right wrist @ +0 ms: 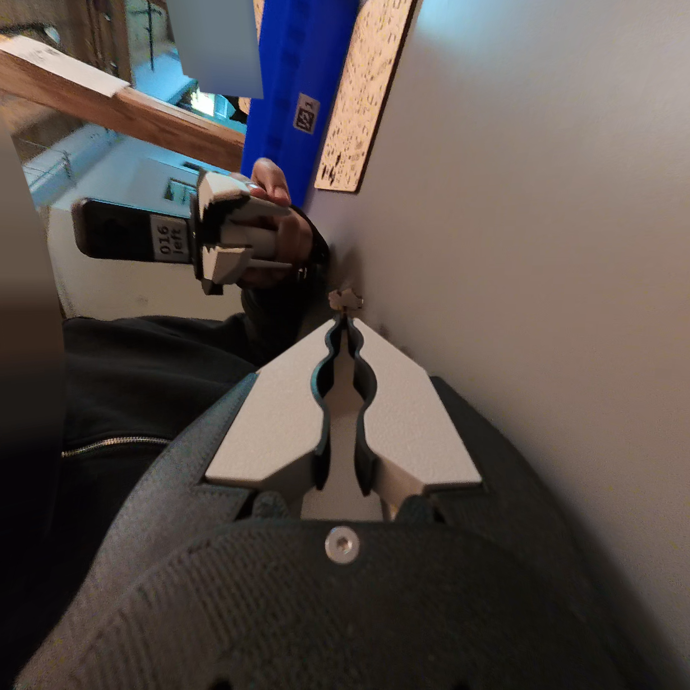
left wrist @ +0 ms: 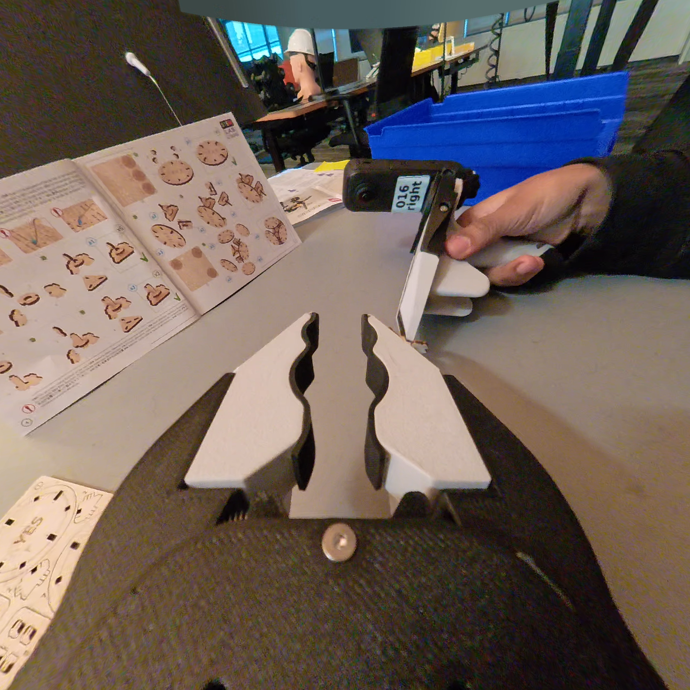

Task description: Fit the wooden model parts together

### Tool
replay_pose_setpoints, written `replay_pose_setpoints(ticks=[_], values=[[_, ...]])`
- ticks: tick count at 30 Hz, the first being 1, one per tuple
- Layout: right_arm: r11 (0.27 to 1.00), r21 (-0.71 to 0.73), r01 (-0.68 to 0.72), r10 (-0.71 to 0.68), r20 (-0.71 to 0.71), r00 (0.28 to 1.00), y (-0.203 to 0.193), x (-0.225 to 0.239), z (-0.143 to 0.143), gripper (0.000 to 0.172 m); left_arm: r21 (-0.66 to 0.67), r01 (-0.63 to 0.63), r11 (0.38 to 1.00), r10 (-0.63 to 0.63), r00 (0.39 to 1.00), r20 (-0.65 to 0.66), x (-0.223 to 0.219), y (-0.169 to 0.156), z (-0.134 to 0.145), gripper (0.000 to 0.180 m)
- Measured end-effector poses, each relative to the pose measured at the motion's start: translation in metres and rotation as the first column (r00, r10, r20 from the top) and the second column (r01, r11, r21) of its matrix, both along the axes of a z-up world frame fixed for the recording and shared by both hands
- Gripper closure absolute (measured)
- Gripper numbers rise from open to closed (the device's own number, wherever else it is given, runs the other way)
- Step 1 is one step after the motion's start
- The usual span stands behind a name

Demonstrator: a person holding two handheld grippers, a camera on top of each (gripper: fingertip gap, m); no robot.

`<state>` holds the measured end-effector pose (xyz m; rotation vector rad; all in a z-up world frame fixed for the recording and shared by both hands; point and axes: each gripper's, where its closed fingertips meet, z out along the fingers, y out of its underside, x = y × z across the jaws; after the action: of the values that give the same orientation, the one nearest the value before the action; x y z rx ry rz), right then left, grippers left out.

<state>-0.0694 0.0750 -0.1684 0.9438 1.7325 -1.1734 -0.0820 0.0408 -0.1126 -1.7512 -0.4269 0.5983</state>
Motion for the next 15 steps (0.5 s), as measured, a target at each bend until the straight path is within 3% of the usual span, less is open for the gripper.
replay_pose_setpoints(ticks=[4, 8, 12, 15], values=[[0.998, 0.054, -0.036, 0.037, -0.017, 0.999, 0.001, 0.002, -0.007, 0.171, -0.026, 0.037, 0.999, -0.037, 0.999, 0.004, 0.004, 0.004, -0.003, 0.159], [0.996, 0.073, -0.054, 0.056, -0.028, 0.998, 0.000, 0.004, -0.010, 0.171, -0.134, 0.109, 0.985, -0.114, 0.993, -0.035, 0.018, 0.016, -0.014, 0.163], [0.999, -0.015, -0.044, 0.044, 0.012, 0.999, 0.000, 0.003, 0.002, 0.171, -0.276, 0.138, 0.951, -0.158, 0.986, -0.051, 0.026, 0.025, -0.032, 0.166], [0.996, -0.074, -0.042, 0.046, 0.047, 0.998, 0.001, 0.005, 0.010, 0.171, -0.302, 0.138, 0.943, -0.155, 0.987, -0.034, 0.026, 0.026, -0.037, 0.164]])
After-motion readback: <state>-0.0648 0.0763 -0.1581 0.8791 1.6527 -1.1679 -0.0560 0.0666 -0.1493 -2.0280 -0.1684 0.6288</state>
